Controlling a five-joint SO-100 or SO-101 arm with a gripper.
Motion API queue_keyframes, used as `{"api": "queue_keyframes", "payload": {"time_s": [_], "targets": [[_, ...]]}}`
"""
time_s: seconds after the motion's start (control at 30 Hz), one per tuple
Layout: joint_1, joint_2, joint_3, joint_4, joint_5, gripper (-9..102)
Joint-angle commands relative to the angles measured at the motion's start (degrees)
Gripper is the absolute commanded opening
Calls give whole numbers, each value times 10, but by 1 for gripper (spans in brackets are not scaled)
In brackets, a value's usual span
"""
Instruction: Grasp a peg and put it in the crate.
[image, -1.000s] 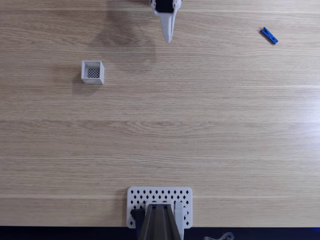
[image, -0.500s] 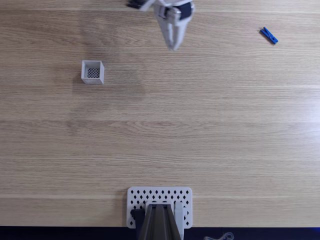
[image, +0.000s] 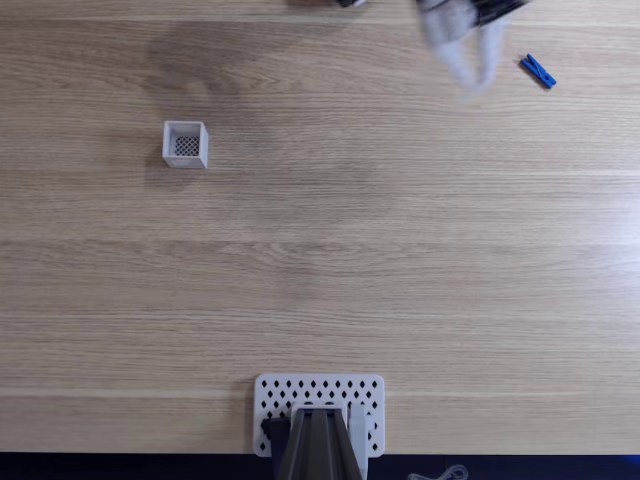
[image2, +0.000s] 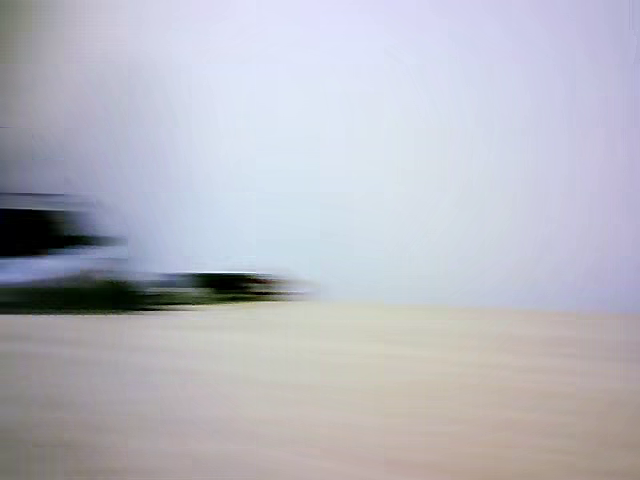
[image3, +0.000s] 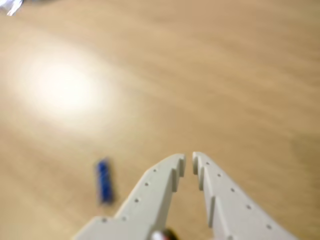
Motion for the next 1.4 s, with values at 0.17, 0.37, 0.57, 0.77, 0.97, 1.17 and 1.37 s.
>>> {"api": "queue_keyframes", "payload": {"time_s": [0.17,0.37,0.57,0.77,0.97,1.17,1.37], "targets": [[-229,-44,8,105,32,0],[-265,-92,30,44,54,0],[-236,-157,34,-88,80,2],[-208,-206,34,-171,85,17],[-177,-260,33,-221,83,20],[-168,-300,32,-263,83,20],[-168,-322,30,-279,83,20]]}}
